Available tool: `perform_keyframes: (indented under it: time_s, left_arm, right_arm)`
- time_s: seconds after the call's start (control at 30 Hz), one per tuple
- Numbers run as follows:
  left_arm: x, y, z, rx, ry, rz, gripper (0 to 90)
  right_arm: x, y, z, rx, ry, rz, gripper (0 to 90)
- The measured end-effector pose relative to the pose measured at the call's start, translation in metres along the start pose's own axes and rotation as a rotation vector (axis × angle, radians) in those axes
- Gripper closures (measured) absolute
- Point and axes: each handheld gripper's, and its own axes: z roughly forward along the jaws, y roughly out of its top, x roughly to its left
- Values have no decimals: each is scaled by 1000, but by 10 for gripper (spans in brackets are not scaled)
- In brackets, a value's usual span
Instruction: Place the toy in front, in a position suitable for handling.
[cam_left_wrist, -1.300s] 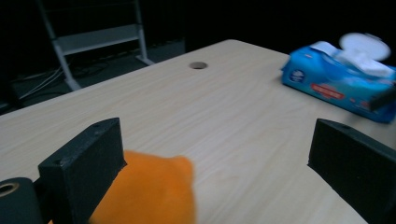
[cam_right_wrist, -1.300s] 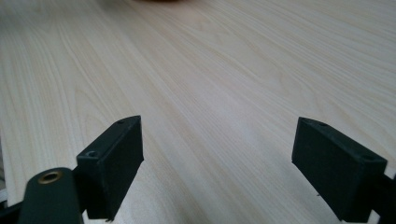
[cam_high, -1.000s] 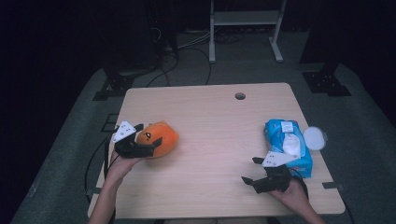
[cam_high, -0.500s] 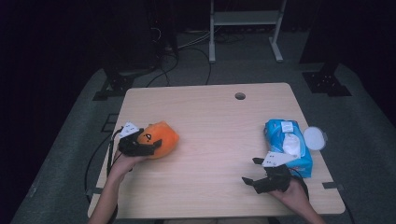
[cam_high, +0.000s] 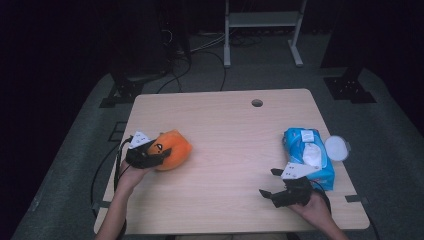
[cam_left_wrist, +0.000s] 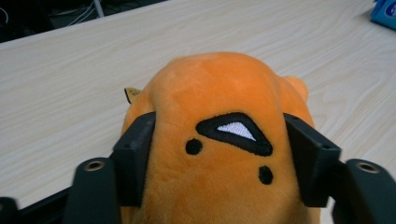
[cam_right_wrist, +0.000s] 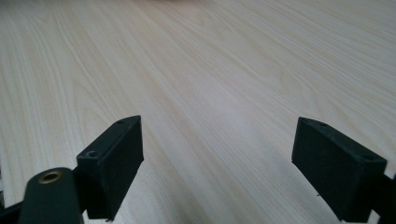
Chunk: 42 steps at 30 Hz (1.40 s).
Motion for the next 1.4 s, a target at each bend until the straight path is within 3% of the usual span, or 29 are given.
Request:
perform_keyframes:
  time_s: [0.13,0.27,0.3,0.33,0.37,0.4,0.43,0.47,0.5,0.53,0.6,0.63,0.67,0.7,0.77,0.83,0.87,0.9,1.0,1.03,1.2,1.23,1.3,1.33,1.4]
  left_arm:
    - [-1,5,-2,-15,-10,-13,378]
    - [-12,12,-6,-65,-51,-7,379]
    - [-26,18,-5,-75,-93,14,379]
    - [-26,18,-5,-75,-93,14,379]
    - [-43,21,-1,-76,-141,53,379]
    - [-43,21,-1,-76,-141,53,381]
    - [-60,25,4,-84,-185,78,382]
    - [-60,25,4,-84,-185,78,383]
    - [-79,28,10,-112,-245,81,383]
    - [-79,28,10,-112,-245,81,382]
    - [-112,28,19,-146,-333,79,382]
    - [-122,27,22,-147,-360,92,381]
    - [-122,27,22,-147,-360,92,379]
    - [-135,25,26,-151,-392,104,374]
    - [-152,19,34,-144,-437,121,345]
    - [-167,3,46,-81,-492,143,285]
    - [-168,-2,46,-113,-499,126,254]
    - [-168,-2,46,-113,-499,126,245]
    - [-171,-2,40,-98,-475,183,222]
    - [-171,-2,40,-96,-470,185,214]
    - [-174,-4,40,-99,-463,197,185]
    - [-175,-5,40,-101,-463,205,184]
    - [-175,-6,40,-98,-462,210,183]
    - [-174,-6,40,-97,-463,213,182]
    - [-174,-6,40,-96,-466,218,182]
  right_arm:
    - [-1,0,-1,-2,-4,2,155]
    - [-2,0,-5,-14,-13,6,155]
    - [-4,0,-5,-18,-16,13,155]
    - [-5,0,-5,-17,-17,13,155]
    - [-5,0,-5,-15,-21,14,155]
    - [-5,0,-5,-15,-21,14,155]
    - [-6,1,-7,-19,-28,15,155]
    - [-6,1,-8,-23,-32,14,155]
    - [-6,1,-10,-34,-40,17,155]
    - [-6,1,-10,-34,-40,17,155]
    - [-8,1,-17,-63,-59,28,155]
    - [-9,1,-19,-71,-62,32,155]
    - [-9,1,-19,-71,-62,32,155]
    - [-12,1,-25,-93,-78,40,155]
    - [-13,1,-31,-110,-96,45,155]
    - [-14,1,-37,-130,-116,49,155]
    - [-15,2,-40,-142,-124,47,156]
    - [-15,2,-43,-154,-136,42,159]
    - [-18,3,-49,-183,-162,35,159]
    - [-20,4,-53,-196,-173,39,160]
    - [-44,5,-76,-248,-262,79,159]
    - [-50,3,-82,-253,-296,88,159]
    - [-53,2,-84,-251,-316,91,161]
    - [-64,-5,-89,-236,-355,107,215]
    - [-69,-8,-90,-222,-356,121,252]
